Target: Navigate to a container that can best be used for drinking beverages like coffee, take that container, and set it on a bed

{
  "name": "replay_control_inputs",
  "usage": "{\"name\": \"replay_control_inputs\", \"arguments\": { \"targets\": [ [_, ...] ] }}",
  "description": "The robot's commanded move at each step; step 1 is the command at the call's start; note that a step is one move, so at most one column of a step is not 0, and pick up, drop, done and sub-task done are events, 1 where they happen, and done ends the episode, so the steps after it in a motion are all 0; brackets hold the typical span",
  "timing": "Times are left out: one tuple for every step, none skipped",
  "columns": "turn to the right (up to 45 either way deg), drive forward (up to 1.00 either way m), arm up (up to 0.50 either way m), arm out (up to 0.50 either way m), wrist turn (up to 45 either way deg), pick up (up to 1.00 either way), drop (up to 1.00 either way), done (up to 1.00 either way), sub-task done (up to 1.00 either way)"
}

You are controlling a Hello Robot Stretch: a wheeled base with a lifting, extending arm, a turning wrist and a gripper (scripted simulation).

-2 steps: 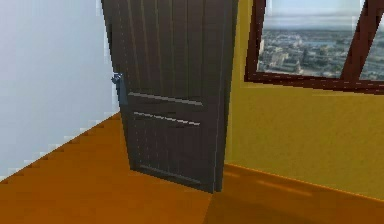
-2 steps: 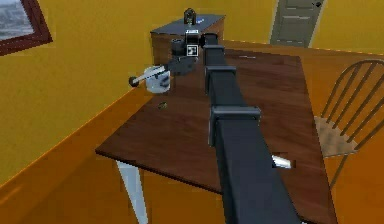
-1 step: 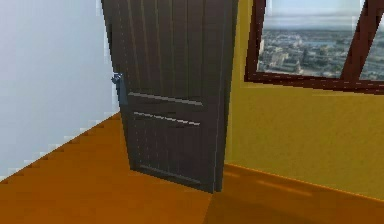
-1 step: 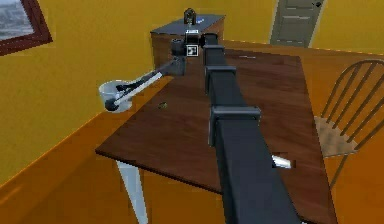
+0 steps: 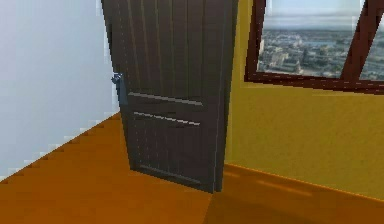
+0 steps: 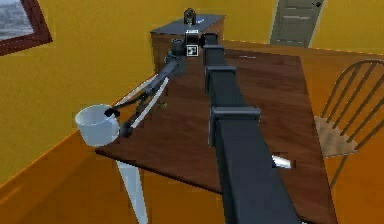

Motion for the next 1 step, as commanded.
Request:
{"name": "replay_control_inputs", "arguments": {
  "targets": [
    [0.0,0.0,0.0,-0.44,0.0,0.0,0.0,0.0,0.0]
  ]
}}
